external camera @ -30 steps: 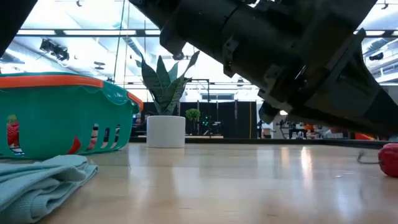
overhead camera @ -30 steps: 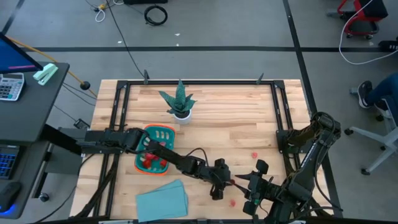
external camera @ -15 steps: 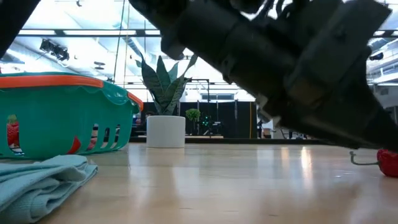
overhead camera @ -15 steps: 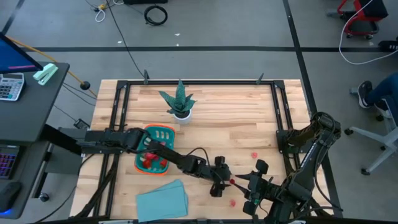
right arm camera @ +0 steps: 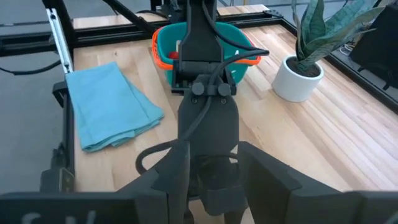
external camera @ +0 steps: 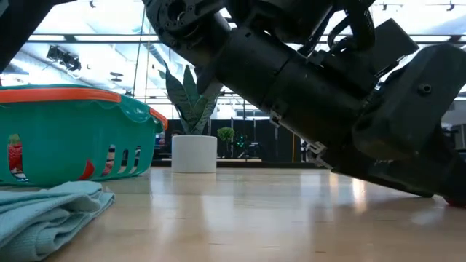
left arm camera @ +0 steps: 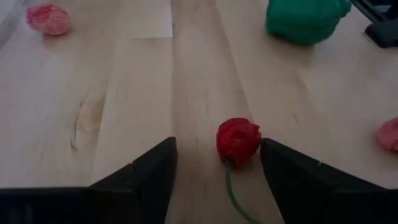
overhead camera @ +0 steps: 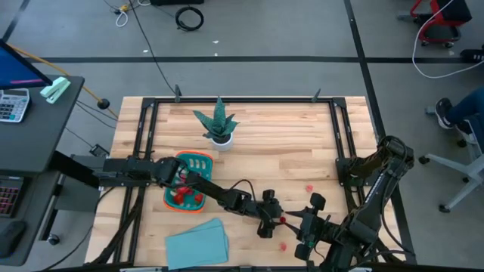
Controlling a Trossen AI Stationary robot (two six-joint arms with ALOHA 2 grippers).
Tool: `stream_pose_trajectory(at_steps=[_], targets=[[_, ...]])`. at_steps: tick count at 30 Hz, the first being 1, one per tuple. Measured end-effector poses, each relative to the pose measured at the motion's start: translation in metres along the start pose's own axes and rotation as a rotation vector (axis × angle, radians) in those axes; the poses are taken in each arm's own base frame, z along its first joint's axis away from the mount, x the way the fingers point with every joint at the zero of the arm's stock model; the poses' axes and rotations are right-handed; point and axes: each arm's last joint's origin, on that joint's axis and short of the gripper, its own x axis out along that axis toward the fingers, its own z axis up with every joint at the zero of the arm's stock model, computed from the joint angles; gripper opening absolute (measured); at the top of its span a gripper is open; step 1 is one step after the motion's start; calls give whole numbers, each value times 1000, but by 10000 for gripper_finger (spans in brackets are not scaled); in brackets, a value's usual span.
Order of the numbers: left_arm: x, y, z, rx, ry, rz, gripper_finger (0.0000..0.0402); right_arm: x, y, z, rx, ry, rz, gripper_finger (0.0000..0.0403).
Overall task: Pick and placing Produce into tupperware
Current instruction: Put the red cherry into the blue basket
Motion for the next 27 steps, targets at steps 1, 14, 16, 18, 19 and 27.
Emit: stream_pose_trajectory(at_steps=[1,14,16,18,19,27], targets=[[0,0,0,-2,0,1,234,1,0,0,1,0,-2,145],[0,3,1,-51,0,12,52,3,-1,1,-1,4,-7,145],[-3,3,4,-51,7,6,22,3,-1,1,-1,4,-6,145],[-9,3,10,-43,20,7,19,2,-1,1,-1,5,-5,145],[-15,2,17,-33,16,14,20,2,-1,1,2,8,-3,145],[-101,9,71,230,195,410,18,2,0,-1,66,55,21,145]])
